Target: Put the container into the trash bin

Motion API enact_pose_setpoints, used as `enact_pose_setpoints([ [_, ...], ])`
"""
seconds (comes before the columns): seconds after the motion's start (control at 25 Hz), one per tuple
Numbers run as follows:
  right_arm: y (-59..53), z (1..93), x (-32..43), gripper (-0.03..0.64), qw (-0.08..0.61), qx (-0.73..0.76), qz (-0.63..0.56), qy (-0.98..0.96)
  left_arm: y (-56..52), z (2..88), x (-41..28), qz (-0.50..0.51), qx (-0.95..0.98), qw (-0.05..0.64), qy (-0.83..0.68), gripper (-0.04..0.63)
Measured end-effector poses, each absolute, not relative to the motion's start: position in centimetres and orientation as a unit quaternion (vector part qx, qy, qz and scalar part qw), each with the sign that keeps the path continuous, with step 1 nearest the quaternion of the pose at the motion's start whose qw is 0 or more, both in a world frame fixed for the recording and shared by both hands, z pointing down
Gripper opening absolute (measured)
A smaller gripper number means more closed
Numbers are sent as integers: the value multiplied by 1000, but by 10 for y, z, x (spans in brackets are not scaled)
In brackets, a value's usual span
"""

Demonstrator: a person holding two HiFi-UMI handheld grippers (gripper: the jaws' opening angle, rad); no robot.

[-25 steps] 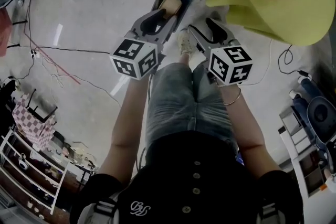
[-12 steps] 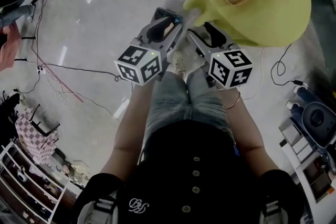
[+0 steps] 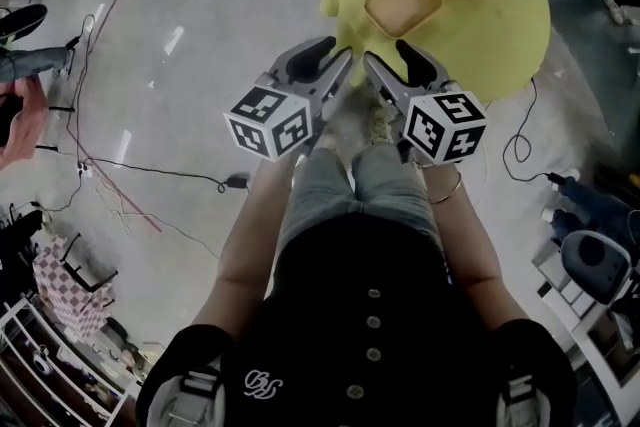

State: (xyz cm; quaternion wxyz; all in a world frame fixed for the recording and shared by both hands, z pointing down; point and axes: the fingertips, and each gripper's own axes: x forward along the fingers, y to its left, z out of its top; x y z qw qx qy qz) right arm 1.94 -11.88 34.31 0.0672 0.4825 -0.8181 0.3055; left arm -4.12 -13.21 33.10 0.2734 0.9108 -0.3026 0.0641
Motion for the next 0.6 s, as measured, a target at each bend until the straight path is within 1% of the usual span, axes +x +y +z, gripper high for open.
enact_pose_setpoints([
  [0.28, -135, 322, 64, 256, 53, 503, 285, -814, -152, 302, 1, 55, 926, 243, -283, 130],
  [0.6, -160, 312, 99, 256, 46, 516, 269, -812, -170, 293, 26, 53, 930, 232, -281, 130],
])
